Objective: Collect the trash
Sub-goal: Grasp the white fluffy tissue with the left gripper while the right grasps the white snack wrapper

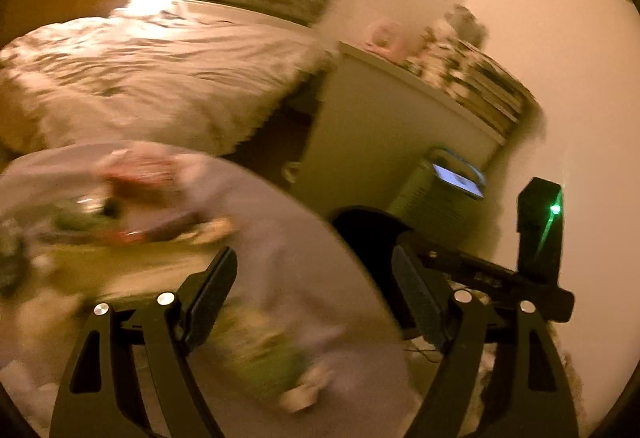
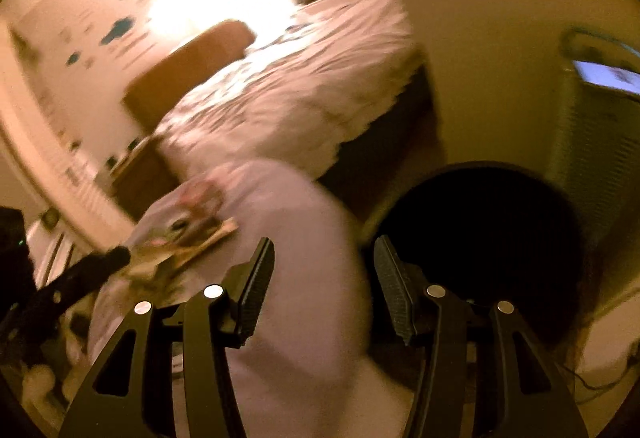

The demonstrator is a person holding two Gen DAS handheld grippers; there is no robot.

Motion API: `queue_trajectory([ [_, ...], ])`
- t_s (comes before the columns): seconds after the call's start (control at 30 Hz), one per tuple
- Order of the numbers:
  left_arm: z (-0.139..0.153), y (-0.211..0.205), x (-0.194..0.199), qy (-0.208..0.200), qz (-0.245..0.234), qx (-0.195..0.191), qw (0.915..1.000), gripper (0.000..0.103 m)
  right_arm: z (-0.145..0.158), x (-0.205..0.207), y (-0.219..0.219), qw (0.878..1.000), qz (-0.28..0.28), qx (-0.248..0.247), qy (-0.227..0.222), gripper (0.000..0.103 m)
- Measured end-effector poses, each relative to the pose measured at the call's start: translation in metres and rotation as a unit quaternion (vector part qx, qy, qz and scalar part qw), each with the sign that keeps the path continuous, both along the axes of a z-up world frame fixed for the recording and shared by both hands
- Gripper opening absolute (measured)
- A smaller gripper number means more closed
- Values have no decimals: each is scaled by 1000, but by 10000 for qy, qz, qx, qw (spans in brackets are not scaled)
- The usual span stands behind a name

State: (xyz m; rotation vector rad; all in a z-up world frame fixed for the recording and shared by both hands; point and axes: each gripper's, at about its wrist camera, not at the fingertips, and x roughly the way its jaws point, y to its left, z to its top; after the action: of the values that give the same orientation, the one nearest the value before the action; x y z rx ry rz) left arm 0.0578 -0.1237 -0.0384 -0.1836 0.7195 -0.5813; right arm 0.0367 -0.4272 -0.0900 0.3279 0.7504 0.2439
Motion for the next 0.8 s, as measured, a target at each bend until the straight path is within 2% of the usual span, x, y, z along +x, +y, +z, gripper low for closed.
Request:
queue_trajectory([
  [0.13, -9, 58, -5, 16, 504, 262, 9984, 79, 15, 8, 61, 9945, 991, -318, -150, 53],
  [0.23, -23, 99, -6, 112, 885, 584, 9943, 79, 31, 12, 109, 9834, 1665, -616, -363, 70],
  [0.27, -27, 108, -5, 155, 936, 653, 9933, 79, 35, 12, 125, 9788, 1864, -724, -452, 71],
  [0.4, -44, 130, 3, 307, 1017, 1011, 9892, 79, 43, 23, 200, 9526, 2587, -1455, -667, 71],
  [0.53, -56, 139, 8, 388, 957, 1135, 9882, 79, 34, 28, 255, 9246, 3050, -2181, -672, 70],
  [0.67, -70, 143, 13, 548, 897, 1323, 9856, 79, 15, 38, 282, 9052, 3225, -2736, -410, 61],
  [0.7, -72, 143, 14, 567, 886, 1347, 9853, 79, 11, 40, 286, 9024, 3240, -2815, -375, 59],
  [0.8, -75, 145, 17, 585, 850, 1308, 9860, 78, -1, 47, 289, 9001, 3172, -2981, -211, 45],
])
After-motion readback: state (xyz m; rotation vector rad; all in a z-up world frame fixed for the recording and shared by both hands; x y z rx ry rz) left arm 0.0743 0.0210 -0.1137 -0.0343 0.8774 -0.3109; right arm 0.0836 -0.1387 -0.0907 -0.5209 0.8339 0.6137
